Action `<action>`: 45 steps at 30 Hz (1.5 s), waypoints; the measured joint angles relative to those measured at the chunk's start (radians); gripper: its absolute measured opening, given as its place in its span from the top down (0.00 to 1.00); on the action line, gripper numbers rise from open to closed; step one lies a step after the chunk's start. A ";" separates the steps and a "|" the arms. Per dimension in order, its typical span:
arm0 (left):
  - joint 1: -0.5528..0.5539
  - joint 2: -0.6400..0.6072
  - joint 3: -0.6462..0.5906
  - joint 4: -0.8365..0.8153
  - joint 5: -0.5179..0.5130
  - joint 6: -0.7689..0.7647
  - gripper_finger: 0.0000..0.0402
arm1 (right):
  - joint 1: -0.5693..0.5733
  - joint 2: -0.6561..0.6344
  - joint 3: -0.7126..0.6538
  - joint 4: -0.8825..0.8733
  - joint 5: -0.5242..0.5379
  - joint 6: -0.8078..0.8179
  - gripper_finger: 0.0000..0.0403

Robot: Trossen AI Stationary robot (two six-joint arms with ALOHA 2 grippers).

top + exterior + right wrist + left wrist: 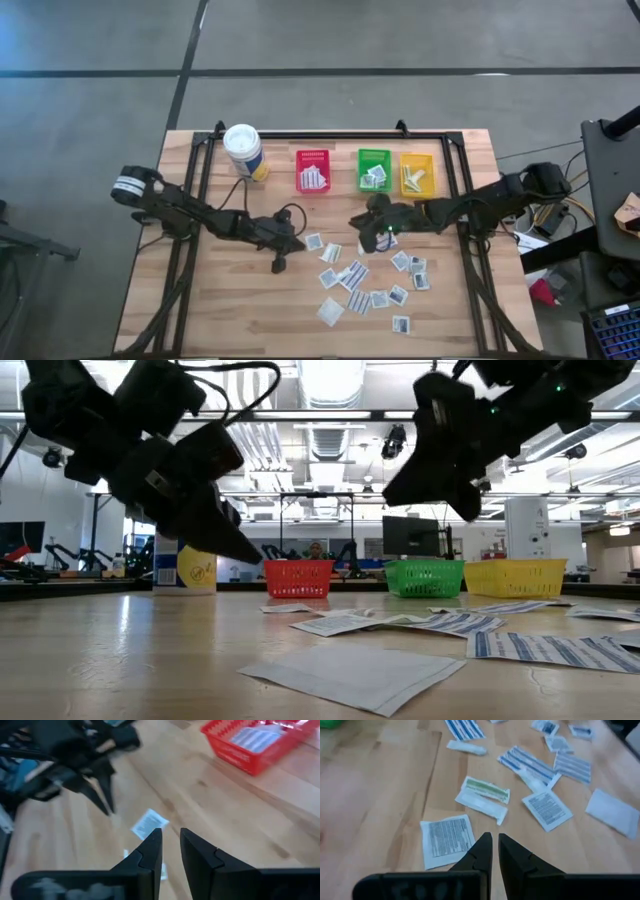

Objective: Pick & Place First Aid Supplies
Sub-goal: Put the alcohol pad in the green bin

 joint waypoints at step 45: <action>0.002 0.274 0.079 0.022 -0.065 -0.008 0.93 | 0.003 0.455 0.190 0.231 0.067 0.052 0.84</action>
